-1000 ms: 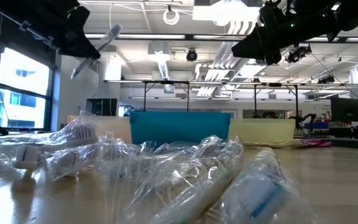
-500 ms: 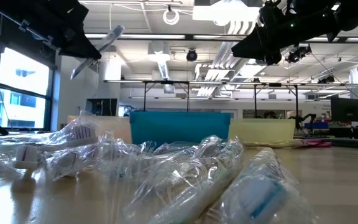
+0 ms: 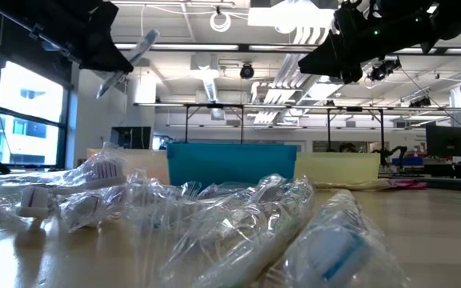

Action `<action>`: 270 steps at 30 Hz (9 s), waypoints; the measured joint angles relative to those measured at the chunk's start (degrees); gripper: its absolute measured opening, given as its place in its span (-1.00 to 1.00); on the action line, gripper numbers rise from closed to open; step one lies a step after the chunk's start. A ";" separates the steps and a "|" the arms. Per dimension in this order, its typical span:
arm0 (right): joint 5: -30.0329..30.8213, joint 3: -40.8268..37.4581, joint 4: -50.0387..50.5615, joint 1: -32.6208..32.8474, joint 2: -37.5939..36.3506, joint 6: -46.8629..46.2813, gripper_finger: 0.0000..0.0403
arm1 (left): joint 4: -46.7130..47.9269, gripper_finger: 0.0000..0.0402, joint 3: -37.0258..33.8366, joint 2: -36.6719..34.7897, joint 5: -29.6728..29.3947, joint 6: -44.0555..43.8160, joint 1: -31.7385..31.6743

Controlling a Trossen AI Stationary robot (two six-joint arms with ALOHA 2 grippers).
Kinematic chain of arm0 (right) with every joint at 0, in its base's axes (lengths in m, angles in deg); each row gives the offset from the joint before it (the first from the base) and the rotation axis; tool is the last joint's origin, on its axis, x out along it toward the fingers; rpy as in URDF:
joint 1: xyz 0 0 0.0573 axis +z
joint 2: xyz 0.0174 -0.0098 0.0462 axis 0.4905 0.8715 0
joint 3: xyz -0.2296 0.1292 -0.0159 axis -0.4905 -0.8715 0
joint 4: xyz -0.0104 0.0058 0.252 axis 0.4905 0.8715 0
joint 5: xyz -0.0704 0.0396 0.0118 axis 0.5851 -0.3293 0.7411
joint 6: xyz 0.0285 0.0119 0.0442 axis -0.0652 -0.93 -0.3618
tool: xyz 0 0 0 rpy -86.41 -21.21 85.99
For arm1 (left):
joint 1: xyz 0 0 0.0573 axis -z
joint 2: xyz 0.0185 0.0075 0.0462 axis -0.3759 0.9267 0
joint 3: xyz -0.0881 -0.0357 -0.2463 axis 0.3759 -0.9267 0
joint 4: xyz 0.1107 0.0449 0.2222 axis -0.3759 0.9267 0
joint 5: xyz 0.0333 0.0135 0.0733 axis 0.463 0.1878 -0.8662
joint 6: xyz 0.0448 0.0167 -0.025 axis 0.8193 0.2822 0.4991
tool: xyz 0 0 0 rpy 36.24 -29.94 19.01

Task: Pick & Place Toothbrushes
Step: Put the blue toothbrush into the orange bin, then put the green toothbrush into the top blue bin

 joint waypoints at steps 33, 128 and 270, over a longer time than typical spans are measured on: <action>0.00 0.02 -0.02 0.00 -0.01 0.02 -0.45 | -7.63 -0.76 0.02 7.35 50.29 3.39 -43.95; 0.00 0.02 2.16 -0.01 0.02 0.00 -0.45 | 3.76 -0.76 14.45 40.30 48.98 0.37 -48.64; 1.29 0.02 2.35 -0.01 0.55 -0.28 -0.45 | -13.30 -0.28 4.99 10.78 37.00 30.95 -23.90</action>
